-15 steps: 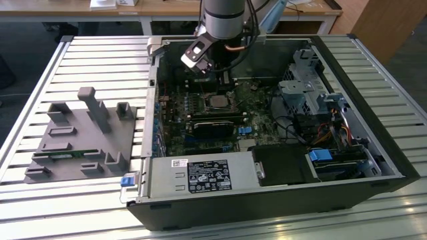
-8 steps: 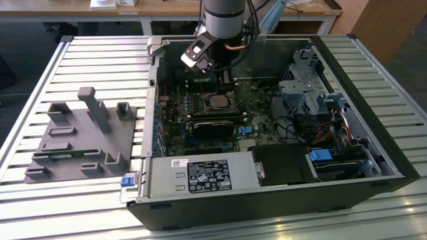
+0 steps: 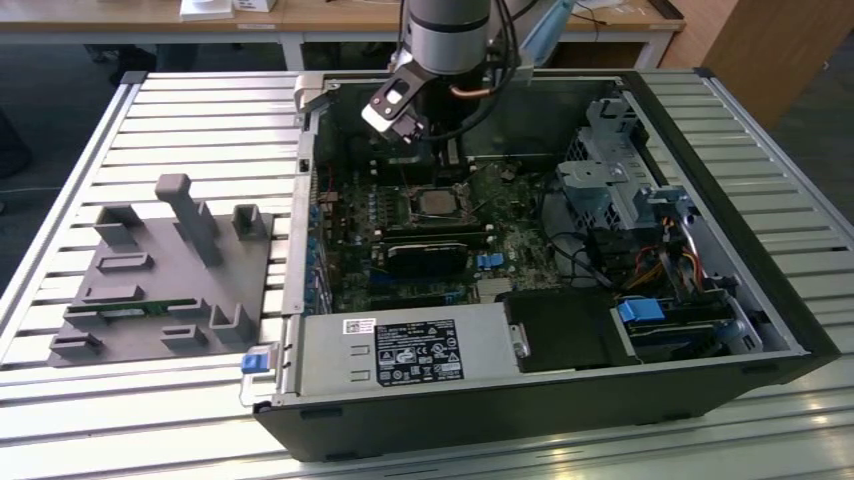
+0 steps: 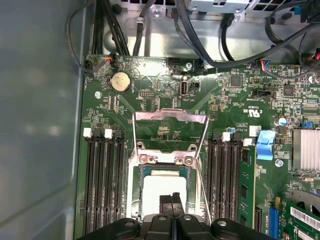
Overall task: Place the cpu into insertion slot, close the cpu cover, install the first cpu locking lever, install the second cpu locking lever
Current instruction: 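Close the cpu cover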
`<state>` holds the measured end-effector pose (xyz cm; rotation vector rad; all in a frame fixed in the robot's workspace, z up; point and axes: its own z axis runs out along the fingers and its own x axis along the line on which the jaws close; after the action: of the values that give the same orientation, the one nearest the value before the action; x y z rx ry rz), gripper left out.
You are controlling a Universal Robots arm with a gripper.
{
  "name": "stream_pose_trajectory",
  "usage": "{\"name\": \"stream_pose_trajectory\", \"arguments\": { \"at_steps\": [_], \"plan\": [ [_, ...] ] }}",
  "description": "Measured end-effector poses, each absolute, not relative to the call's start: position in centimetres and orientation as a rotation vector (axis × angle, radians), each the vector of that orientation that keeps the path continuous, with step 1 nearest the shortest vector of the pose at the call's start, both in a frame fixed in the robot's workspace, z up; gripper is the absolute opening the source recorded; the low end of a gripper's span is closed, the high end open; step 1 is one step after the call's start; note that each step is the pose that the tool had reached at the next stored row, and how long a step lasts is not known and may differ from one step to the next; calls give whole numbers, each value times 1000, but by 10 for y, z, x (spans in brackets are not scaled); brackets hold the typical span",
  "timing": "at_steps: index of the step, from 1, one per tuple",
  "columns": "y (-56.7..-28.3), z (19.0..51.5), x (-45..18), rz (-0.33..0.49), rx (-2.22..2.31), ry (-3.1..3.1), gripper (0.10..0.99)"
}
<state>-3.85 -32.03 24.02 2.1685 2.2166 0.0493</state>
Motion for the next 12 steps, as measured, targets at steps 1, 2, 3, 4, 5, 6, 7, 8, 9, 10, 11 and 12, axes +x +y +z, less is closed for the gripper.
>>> {"name": "stream_pose_trajectory", "arguments": {
  "at_steps": [1,2,3,4,5,6,7,8,9,10,11,12],
  "plan": [
    [-320,241,-39,49,2169,2217,106],
    [-320,241,-39,49,2169,2217,106],
    [-320,241,-39,49,2169,2217,106],
    [-320,241,-39,49,2169,2217,106],
    [-320,242,-39,49,2169,2217,106],
    [-320,242,-39,49,2169,2217,106],
    [-320,242,-39,49,2169,2216,106],
    [-320,243,-39,49,2169,2216,106],
    [-320,243,-39,49,2169,2216,106],
    [-320,244,-39,49,2169,2216,106],
    [-320,244,-39,49,2169,2216,106],
    [-320,244,-39,49,2169,2216,106]
  ]
}}
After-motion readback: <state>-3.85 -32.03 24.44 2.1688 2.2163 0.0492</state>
